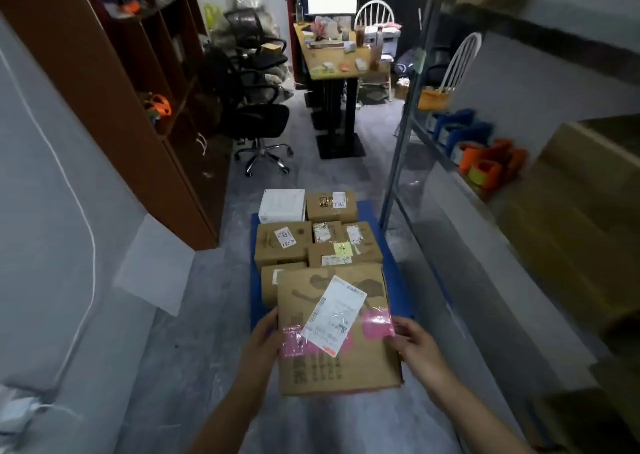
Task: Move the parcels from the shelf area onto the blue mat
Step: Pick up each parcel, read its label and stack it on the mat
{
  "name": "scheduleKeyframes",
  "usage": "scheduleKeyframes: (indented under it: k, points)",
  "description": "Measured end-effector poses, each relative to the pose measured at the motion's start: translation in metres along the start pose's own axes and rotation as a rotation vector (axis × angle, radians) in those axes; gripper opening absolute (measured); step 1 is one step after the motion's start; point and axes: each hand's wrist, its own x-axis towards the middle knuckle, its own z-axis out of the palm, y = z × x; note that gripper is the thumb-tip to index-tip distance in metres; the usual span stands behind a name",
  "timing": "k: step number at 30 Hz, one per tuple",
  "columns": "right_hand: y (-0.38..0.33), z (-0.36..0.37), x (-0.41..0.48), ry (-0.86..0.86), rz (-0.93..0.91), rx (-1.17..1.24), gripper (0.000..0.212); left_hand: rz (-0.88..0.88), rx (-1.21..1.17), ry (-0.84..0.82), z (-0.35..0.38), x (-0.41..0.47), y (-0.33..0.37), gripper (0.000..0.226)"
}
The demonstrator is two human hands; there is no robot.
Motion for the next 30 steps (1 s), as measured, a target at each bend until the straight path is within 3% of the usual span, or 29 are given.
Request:
scheduleKeyframes:
  k: [6,12,19,23,27,30]
  points:
    - [-0.05,0.042,0.102,-0.1,-0.004,-0.026,0.031,-0.014,-0.061,0.214,-0.024,0.09,0.01,0.039]
    - [-0.098,0.101,0.224,-0.094,0.067,0.015,0.02,-0.053,-0.083,0.306,-0.059,0.217,0.037,0.027]
    - [-0.141,0.17,0.37,-0.066,0.133,0.015,0.032,-0.169,-0.036,0.27,-0.117,0.392,0.054,0.029]
    - [-0.138,0.207,0.461,-0.094,0.159,0.025,0.037,-0.24,-0.071,0.237,-0.141,0.484,0.033,0.037]
    - [-0.108,0.236,0.548,-0.101,0.233,0.122,0.053,-0.289,-0.084,0.309,-0.151,0.562,-0.027,0.043]
    - [-0.079,0.254,0.599,-0.112,0.31,0.162,0.04,-0.293,-0.084,0.333,-0.158,0.607,-0.056,0.04]
